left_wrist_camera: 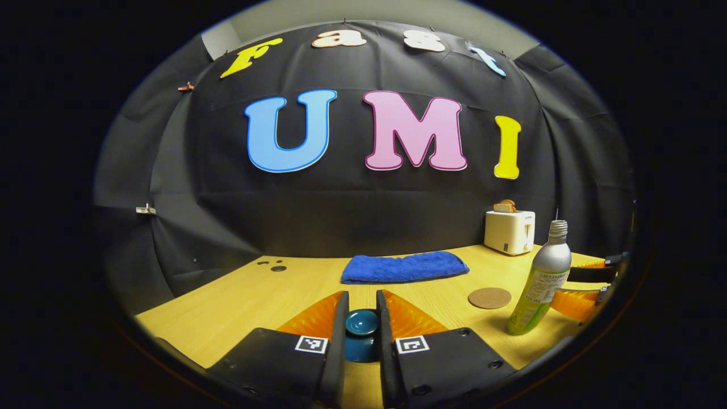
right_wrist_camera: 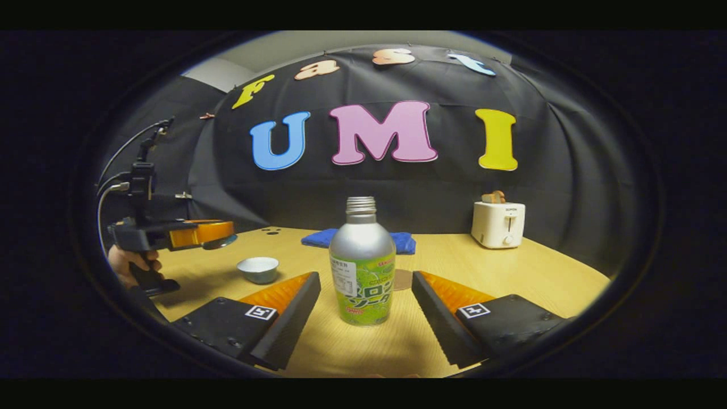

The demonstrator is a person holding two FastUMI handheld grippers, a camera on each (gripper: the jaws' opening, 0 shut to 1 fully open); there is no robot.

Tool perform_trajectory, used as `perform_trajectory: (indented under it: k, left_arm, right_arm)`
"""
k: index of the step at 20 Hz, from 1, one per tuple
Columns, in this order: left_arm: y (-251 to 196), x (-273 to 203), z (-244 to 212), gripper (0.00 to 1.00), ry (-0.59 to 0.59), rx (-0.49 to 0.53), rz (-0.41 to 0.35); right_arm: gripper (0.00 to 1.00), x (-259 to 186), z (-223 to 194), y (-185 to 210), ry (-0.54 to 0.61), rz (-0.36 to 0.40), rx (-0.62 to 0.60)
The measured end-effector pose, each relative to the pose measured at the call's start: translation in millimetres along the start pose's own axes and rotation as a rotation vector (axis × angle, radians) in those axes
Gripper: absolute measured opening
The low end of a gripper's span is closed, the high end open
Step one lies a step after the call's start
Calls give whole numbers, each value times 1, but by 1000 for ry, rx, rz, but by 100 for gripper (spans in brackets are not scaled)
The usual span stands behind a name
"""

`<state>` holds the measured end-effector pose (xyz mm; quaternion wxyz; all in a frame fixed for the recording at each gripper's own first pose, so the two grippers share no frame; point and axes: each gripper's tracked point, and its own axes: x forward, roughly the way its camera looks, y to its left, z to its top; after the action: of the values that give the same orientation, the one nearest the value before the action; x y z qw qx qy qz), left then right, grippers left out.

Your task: Open the teacup lid with one hand, grasp the water bottle and pour water into the teacup with the other hand; after pouring, place the water bottle on the coaster and then close the teacup lid.

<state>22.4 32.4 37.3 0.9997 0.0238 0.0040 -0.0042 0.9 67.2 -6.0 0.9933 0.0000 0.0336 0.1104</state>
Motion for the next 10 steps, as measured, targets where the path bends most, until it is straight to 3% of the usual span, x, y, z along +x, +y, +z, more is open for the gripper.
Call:
perform_trajectory:
  k: [4,10]
  left_arm:
    - [6,-4,-8,31,14,-21,-8]
    - [22,-5,-24,29,43,-49,5]
  right_arm:
    - [100,23,2,9,-2,17,-9]
    - [100,56,5,-1,5,-39,-54]
